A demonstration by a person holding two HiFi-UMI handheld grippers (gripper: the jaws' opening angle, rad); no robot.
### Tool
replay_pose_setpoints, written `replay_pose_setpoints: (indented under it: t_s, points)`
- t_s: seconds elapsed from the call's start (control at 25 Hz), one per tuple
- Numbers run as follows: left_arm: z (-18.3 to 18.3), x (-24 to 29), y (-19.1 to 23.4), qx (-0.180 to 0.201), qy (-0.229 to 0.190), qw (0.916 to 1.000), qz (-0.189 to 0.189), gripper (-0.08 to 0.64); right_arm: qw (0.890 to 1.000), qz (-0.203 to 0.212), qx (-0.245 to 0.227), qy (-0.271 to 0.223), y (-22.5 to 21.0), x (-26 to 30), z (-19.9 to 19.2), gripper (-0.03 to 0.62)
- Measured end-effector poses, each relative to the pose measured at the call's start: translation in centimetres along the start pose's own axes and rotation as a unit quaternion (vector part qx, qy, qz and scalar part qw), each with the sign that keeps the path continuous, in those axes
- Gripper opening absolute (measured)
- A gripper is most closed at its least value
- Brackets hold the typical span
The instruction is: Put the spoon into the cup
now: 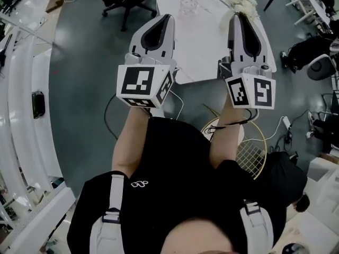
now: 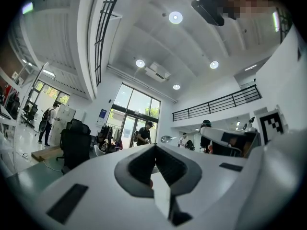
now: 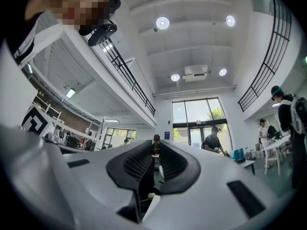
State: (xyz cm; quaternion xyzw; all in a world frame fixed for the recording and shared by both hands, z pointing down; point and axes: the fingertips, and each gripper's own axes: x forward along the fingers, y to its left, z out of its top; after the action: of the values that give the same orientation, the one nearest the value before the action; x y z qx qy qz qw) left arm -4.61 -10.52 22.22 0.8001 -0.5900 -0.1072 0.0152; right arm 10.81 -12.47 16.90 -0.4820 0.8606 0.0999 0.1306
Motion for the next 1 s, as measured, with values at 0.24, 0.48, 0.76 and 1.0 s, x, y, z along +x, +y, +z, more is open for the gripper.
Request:
replay_pose_setpoints:
  t_s: [0.24, 0.48, 0.76, 1.0]
  points:
    - [-2.3, 8.7, 7.3, -0.003, 0.040, 0.9992, 0.005, 0.016, 0.999, -0.037, 0.021, 0.032, -3.0, 8.4, -5.5, 0.054]
    - [-4.0, 15.2, 12.1, -0.003, 0.054, 0.9984, -0.013, 0.017, 0.995, -0.073, 0.014, 0.069, -4.6, 13.1, -9.5, 0.054]
    - [-7.8, 19.0, 10.7, -0.036, 0.081, 0.9957, -0.028, 0.017, 0.990, -0.092, 0.002, 0.109, -7.8, 13.0, -11.8, 0.054]
    - [-9.9, 19.8, 10.8, -0.033, 0.102, 0.9941, -0.015, 0.016, 0.988, -0.071, 0.011, 0.135, -8.8, 14.1, -15.1, 0.054]
